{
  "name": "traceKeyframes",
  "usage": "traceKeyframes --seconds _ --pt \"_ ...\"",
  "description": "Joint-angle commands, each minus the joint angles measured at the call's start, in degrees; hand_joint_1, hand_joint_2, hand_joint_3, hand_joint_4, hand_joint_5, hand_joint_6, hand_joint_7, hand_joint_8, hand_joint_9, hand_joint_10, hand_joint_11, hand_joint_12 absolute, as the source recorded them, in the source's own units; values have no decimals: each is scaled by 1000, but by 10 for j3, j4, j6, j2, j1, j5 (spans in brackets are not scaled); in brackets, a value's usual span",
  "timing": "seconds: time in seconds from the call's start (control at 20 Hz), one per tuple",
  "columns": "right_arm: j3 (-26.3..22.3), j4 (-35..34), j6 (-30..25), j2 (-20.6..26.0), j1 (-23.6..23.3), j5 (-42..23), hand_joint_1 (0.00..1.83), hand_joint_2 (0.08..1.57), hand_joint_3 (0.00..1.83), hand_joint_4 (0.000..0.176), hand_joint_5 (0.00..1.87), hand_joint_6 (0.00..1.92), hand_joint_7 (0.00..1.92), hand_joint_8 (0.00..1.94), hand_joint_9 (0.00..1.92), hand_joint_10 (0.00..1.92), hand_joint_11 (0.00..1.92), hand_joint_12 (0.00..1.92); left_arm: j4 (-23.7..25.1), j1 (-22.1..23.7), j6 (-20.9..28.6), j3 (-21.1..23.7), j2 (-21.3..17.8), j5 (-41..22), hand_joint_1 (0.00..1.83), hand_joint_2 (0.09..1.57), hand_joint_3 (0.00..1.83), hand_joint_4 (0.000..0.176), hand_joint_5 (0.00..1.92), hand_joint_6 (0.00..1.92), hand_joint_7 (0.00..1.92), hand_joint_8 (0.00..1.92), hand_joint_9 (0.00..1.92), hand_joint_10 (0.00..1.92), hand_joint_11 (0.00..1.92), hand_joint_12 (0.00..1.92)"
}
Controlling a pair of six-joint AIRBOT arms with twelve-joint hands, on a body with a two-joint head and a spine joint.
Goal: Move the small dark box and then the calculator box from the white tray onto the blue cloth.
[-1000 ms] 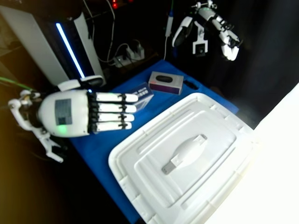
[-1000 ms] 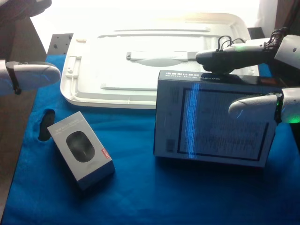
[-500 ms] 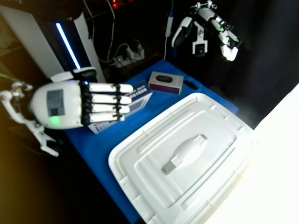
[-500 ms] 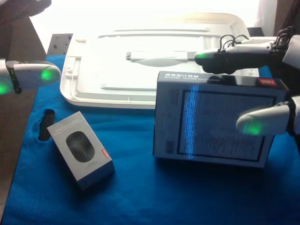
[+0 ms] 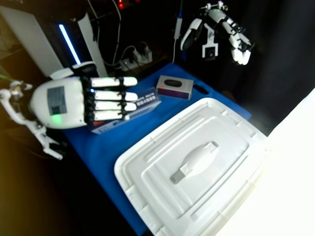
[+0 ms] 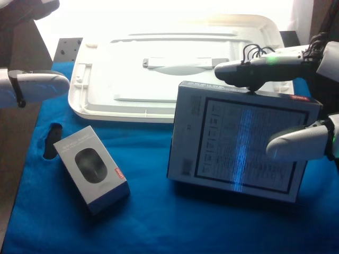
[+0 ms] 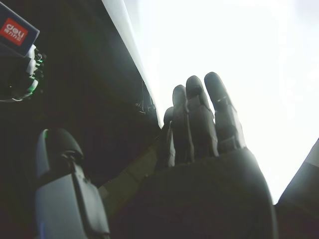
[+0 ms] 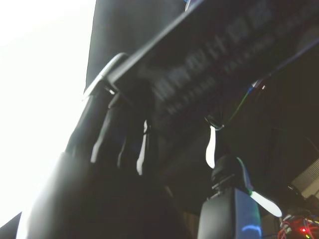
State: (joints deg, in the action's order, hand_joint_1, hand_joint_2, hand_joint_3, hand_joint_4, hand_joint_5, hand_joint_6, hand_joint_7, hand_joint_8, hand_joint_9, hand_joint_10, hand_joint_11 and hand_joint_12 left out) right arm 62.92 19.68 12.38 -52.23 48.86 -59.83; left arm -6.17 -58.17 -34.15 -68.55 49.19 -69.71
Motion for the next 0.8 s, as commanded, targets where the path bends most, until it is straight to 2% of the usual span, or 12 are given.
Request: traceKeyframes --seconds 0.0,0.15,0.25,0.35,0.4,0.45,0.5,0.6,0.65,0.7,0.75 --pt "-4 -19 -2 2 -4 -68 318 940 0 64 377 1 571 0 674 3 527 881 -18 3 3 -2 4 -75 527 906 0 59 70 0 311 0 317 1 0 771" --pt "-6 -16 -1 2 -4 -71 337 950 2 68 374 1 583 4 689 7 552 882 -19 2 3 -2 4 -77 518 912 2 55 68 1 309 1 316 0 0 772" --pt "-7 -17 -1 2 -4 -72 335 950 2 45 380 2 596 7 707 11 571 881 -20 2 3 -2 5 -79 519 924 2 51 74 2 318 2 319 1 0 817" --pt "-8 -16 0 1 -4 -73 319 951 0 38 356 0 583 0 699 0 589 833 -21 0 3 -2 6 -79 508 922 1 56 72 1 320 2 326 4 0 824" --pt "-8 -16 0 1 -3 -73 320 948 0 57 355 0 584 1 704 2 602 834 -22 0 3 -2 6 -79 508 926 2 55 74 1 324 4 325 3 0 825" --pt "-8 -16 0 0 -3 -73 309 949 0 58 354 0 589 3 715 7 621 839 -22 0 3 -2 6 -79 507 922 1 52 69 0 321 2 323 2 0 825" --pt "-8 -16 0 -1 -3 -74 313 949 0 46 363 3 602 7 726 10 646 846 -22 0 3 -2 6 -79 514 920 0 57 75 3 324 3 321 1 0 824" --pt "-8 -16 0 -2 -2 -75 310 937 0 33 365 3 607 8 731 11 656 846 -23 -1 3 -2 6 -81 517 920 0 58 71 1 318 0 312 1 0 806" --pt "-8 -16 0 -2 -2 -76 318 931 0 38 364 3 604 6 728 9 649 844 -23 -1 3 -2 6 -81 523 921 0 56 61 0 311 0 309 0 0 801" --pt "-8 -16 0 -2 -2 -76 311 932 0 30 355 0 601 4 731 9 628 837 -23 -1 3 -2 6 -81 526 911 0 62 59 0 310 0 311 1 0 802" --pt "-8 -16 1 -2 -2 -76 309 933 0 34 355 1 591 0 722 5 628 840 -23 -1 3 -2 6 -81 523 918 0 63 59 0 302 0 302 1 0 783"
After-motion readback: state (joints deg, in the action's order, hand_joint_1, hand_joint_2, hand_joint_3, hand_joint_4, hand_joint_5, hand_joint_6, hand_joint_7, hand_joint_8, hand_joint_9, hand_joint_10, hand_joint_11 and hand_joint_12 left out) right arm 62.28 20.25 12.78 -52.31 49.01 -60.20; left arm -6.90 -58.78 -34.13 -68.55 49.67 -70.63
